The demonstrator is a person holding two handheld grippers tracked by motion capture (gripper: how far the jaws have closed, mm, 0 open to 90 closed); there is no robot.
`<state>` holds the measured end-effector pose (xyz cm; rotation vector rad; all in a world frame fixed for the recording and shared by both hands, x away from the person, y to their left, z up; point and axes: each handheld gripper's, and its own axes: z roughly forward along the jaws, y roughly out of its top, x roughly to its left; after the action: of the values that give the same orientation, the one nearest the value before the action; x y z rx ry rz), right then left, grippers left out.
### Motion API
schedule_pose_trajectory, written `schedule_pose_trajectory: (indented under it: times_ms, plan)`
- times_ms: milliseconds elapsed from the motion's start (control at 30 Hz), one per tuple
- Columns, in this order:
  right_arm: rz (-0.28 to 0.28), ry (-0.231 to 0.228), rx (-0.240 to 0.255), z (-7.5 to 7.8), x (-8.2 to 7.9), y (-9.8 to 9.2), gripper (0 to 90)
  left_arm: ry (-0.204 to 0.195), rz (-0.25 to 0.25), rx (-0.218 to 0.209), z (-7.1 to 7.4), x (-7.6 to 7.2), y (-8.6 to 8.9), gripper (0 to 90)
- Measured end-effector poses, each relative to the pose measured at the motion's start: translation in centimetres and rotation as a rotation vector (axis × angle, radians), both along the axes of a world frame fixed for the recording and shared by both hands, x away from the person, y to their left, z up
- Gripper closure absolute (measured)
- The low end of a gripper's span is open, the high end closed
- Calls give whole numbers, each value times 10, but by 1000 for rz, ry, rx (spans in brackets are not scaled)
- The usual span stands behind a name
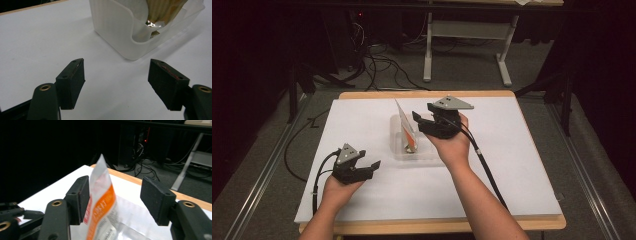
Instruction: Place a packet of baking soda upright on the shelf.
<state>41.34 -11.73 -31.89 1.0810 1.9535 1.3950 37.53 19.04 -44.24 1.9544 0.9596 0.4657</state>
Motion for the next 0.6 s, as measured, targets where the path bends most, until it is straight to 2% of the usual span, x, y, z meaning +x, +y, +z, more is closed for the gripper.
schedule_pose_trajectory:
  times_ms: [167,333,600]
  plan:
    - [-21,5,9,-3,-8,-23,443,5,6,-10,0,1,3,299]
    - [-53,26,-8,-13,-16,-53,439,-1,18,-20,2,1,5,299]
    - [-144,40,-52,-40,-38,-130,364,7,57,-42,3,3,16,297]
